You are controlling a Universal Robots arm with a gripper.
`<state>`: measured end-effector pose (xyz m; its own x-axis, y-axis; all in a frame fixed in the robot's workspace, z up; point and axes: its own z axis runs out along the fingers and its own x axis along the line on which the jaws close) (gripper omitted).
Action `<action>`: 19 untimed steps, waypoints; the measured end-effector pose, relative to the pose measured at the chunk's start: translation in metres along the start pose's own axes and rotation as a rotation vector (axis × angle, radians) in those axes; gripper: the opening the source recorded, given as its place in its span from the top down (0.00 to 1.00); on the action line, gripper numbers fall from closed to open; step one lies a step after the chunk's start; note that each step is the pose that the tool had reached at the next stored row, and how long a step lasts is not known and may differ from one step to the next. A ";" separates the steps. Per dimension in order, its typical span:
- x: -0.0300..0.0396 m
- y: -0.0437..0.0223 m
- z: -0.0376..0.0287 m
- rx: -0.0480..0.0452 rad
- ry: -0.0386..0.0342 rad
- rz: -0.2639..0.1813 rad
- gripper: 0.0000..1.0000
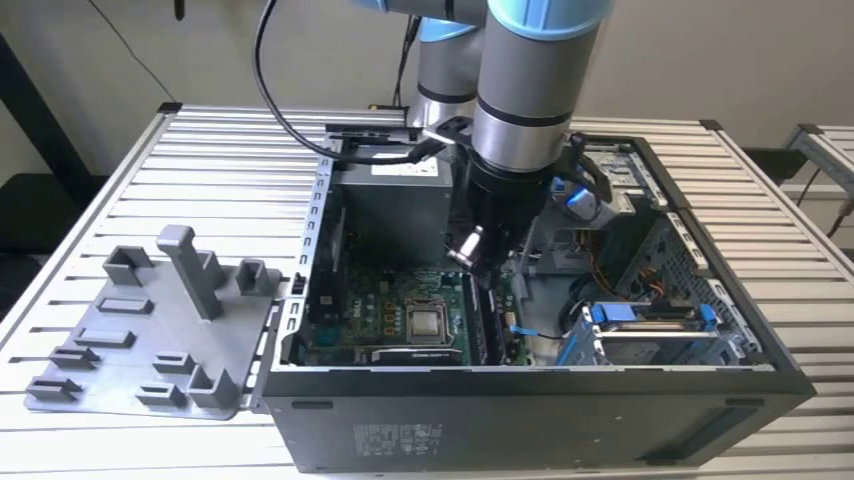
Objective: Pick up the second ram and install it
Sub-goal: 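Press down the second ram until it locks into place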
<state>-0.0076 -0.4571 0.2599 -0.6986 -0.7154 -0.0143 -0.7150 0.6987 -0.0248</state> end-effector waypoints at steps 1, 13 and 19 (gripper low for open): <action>0.0000 0.0001 0.0000 -0.0002 -0.0004 -0.013 0.89; 0.0005 0.0006 0.0001 -0.0027 -0.0048 -0.189 0.89; 0.0010 0.0010 0.0001 -0.0039 -0.0068 -0.271 0.89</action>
<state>-0.0090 -0.4571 0.2597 -0.4813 -0.8764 -0.0144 -0.8761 0.4815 -0.0247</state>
